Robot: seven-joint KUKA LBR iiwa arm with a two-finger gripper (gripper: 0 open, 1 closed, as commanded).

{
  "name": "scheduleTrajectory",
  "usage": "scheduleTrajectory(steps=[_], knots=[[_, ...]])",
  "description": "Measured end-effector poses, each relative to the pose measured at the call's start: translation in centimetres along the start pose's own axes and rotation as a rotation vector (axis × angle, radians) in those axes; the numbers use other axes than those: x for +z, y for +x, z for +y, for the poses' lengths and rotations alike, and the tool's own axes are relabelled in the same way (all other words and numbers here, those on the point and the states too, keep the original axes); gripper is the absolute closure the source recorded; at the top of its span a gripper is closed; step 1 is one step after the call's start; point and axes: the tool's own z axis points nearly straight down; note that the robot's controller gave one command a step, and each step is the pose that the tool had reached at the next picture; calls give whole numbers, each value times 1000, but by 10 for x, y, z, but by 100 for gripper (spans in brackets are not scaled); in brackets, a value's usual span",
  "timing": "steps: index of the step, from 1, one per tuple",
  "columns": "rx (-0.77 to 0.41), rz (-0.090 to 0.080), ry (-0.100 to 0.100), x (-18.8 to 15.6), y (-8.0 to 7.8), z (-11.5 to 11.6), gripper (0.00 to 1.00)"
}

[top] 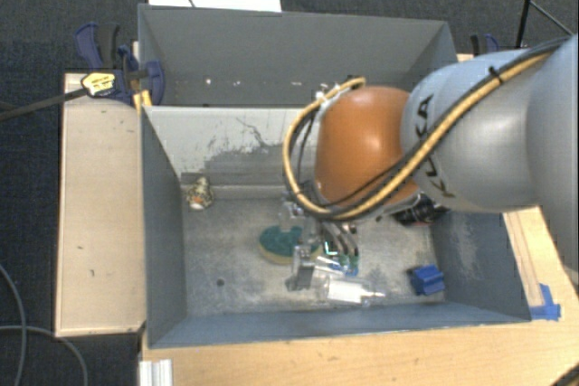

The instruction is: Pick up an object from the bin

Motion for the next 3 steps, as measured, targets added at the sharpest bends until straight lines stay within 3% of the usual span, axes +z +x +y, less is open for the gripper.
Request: scheduleTrajectory(steps=[1, 2, 3], knots=[[63, -8, 0, 84, -13, -39, 0], [63, -6, -3, 81, -12, -36, 100], [61, -15, -3, -51, -6, -9, 100]])
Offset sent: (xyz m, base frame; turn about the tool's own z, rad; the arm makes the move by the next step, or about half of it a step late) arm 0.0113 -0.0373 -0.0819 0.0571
